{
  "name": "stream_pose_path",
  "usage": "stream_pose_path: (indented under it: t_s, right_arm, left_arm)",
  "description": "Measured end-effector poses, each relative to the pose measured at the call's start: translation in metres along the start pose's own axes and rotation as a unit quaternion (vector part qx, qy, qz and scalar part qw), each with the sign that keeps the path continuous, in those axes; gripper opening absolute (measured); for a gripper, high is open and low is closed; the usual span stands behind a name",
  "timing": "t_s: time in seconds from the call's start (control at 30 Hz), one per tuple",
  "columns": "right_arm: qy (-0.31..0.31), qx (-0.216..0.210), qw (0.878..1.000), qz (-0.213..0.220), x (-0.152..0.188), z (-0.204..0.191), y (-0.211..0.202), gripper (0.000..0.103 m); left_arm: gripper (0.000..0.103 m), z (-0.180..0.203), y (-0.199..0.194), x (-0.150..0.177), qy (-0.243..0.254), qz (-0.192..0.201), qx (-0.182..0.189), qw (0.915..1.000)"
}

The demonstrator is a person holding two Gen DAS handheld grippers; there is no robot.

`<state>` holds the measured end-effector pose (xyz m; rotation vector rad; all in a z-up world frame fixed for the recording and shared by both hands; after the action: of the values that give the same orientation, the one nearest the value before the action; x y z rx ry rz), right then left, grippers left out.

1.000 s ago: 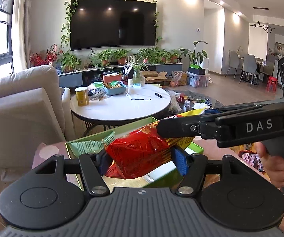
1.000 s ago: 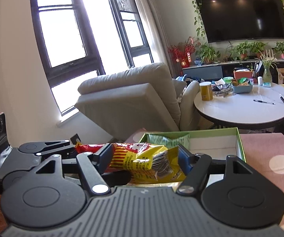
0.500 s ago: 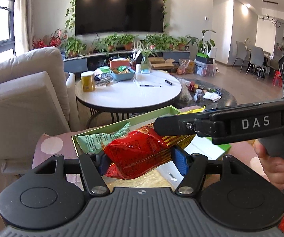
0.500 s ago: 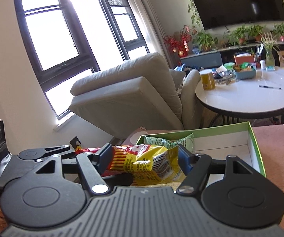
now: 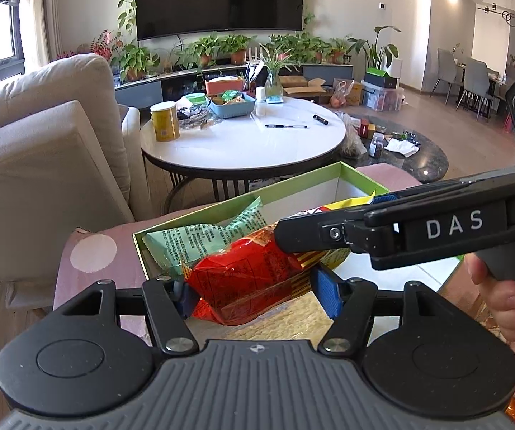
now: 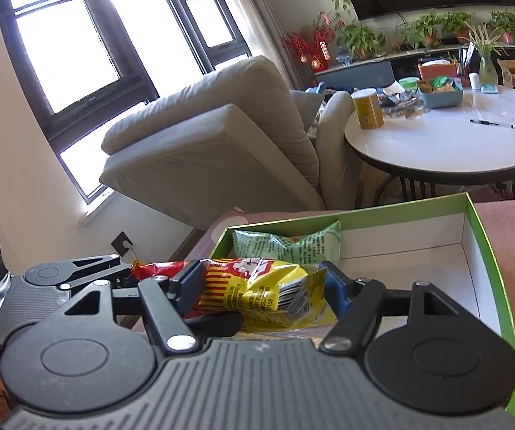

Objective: Organize snacks
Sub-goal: 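Lower the chip bag into the box and open both grippers, then move both grippers back to the snack pile beside the box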

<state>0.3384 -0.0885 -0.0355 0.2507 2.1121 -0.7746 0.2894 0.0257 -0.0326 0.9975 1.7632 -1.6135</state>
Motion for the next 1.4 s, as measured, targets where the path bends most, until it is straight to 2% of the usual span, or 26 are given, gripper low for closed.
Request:
stream_pose_path:
  t_s: [0.07,0.13,0.2,0.23,0.37,0.47,0.83,1.13,1.4]
  right_arm:
    - [0.001,0.004,1.0,0.0,0.0,0.002,0.003,0.076]
    - [0.004,0.01,1.0,0.008,0.0,0.005,0.005,0.076]
    - [0.008,0.035,0.999,0.017,0.002,0.009,0.003,0.078]
    - [0.008,0.042,0.999,0.017,0.003,0.01,0.001,0.078]
    - [0.002,0.039,0.999,0.014,0.004,0.007,-0.009,0.078]
    - [-0.009,0.046,0.999,0.016,0.002,0.001,-0.014,0.078]
    - [-0.024,0.048,0.998,0.017,0.009,-0.019,-0.046,0.078]
    - [-0.016,0.066,0.997,0.031,0.025,-0.037,-0.071,0.078]
    - [-0.023,0.07,0.997,0.024,0.047,-0.057,-0.082,0.078]
  left_arm:
    - [0.064,-0.002,0.004,0.001,-0.004,0.0,-0.006,1.0]
    - [0.072,-0.009,0.007,0.001,-0.014,0.007,-0.042,0.999]
    - [0.072,-0.019,0.008,0.004,-0.021,0.013,-0.09,0.9956]
    - [0.072,-0.022,0.007,0.006,-0.024,0.013,-0.093,0.9953]
    - [0.073,-0.031,0.0,0.012,-0.054,0.004,-0.076,0.9956]
    - [0.073,-0.031,-0.007,0.012,-0.054,0.011,-0.084,0.9949]
    - [0.079,-0.024,-0.05,0.016,-0.058,0.035,-0.077,0.9948]
    - [0.081,-0.009,-0.081,0.037,-0.07,0.039,-0.047,0.9957]
    - [0.081,0.009,-0.094,0.06,-0.073,0.02,-0.017,0.997]
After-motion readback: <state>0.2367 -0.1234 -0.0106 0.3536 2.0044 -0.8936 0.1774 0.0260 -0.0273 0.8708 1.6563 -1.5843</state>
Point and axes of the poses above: each gripper's, at about its wrist camera, not at the fingertips, and y roughly the way its jaws point, z to its right, x to its underside, the point moved 5 cm from there along y, roughly the way its jaws point, and after that the axes turned 12 degrees about -x, right-handed, at the moved point
